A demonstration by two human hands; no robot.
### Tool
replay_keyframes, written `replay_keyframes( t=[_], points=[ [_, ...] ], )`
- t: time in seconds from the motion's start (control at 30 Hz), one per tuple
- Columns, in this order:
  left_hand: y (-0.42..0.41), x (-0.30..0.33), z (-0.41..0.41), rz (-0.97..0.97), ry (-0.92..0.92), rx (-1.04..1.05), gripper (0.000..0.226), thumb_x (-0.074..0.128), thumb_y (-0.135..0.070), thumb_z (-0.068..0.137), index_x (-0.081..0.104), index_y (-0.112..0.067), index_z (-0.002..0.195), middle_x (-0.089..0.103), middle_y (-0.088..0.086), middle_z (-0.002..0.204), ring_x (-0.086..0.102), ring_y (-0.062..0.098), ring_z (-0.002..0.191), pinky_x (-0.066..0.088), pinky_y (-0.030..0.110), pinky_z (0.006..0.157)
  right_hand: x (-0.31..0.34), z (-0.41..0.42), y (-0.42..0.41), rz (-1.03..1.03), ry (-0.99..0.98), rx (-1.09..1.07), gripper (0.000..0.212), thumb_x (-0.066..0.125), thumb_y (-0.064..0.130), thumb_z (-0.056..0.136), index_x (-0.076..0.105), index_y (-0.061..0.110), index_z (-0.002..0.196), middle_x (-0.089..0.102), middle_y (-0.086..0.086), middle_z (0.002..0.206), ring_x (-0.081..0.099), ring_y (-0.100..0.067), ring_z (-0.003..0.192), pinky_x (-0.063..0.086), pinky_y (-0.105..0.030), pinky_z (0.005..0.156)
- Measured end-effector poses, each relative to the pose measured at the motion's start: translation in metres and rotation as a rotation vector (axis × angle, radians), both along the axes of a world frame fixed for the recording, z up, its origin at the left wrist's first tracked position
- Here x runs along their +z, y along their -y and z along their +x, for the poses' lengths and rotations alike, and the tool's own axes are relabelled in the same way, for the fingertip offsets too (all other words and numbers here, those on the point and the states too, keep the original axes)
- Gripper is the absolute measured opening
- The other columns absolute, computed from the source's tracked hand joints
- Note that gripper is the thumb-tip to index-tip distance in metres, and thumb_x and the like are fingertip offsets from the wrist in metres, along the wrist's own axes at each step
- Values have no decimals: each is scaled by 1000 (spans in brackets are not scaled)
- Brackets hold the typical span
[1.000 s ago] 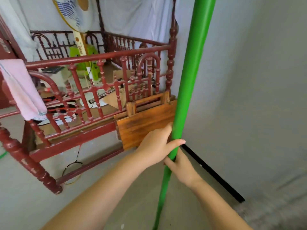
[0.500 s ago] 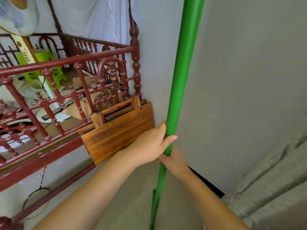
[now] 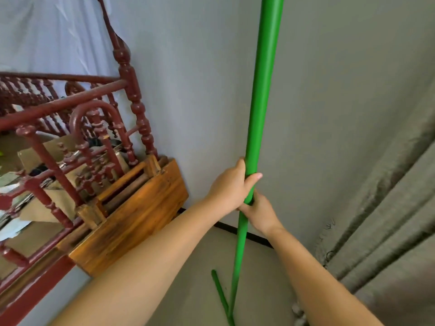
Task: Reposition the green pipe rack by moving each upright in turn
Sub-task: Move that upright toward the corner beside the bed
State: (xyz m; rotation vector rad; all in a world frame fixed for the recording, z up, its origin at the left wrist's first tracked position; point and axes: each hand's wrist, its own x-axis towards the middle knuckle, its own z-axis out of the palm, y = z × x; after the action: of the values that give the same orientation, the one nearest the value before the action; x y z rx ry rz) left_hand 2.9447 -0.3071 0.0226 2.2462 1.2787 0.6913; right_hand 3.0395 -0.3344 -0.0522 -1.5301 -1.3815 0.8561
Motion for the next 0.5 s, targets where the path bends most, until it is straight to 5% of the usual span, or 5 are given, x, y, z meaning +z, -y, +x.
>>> replay_keyframes(
  t=[0.07, 0.23, 0.5],
  points=[
    [-9, -3, 11, 32, 12, 9, 40, 47, -41, 90, 42, -7, 112, 65, 19, 91, 62, 39, 84, 51, 47, 73, 1, 6, -3, 3, 22, -60, 14, 59, 19, 82, 49, 27, 78, 58, 2, 71, 57, -15, 68, 47, -16, 61],
    [-32, -1, 41, 71, 48, 42, 39, 46, -41, 90, 43, -7, 108, 65, 20, 90, 61, 41, 84, 51, 47, 73, 6, 27, -12, -40, 50, -124, 23, 51, 20, 89, 48, 9, 110, 62, -13, 98, 61, -28, 91, 50, -41, 84],
    [-65, 3, 99, 50, 134, 11, 35, 48, -40, 90, 46, -9, 107, 67, 16, 87, 63, 35, 78, 53, 47, 71, 12, 81, -48, -57, 55, -143, 21, 45, 20, 92, 46, 12, 112, 58, -6, 95, 56, -20, 84, 50, -33, 77]
  ],
)
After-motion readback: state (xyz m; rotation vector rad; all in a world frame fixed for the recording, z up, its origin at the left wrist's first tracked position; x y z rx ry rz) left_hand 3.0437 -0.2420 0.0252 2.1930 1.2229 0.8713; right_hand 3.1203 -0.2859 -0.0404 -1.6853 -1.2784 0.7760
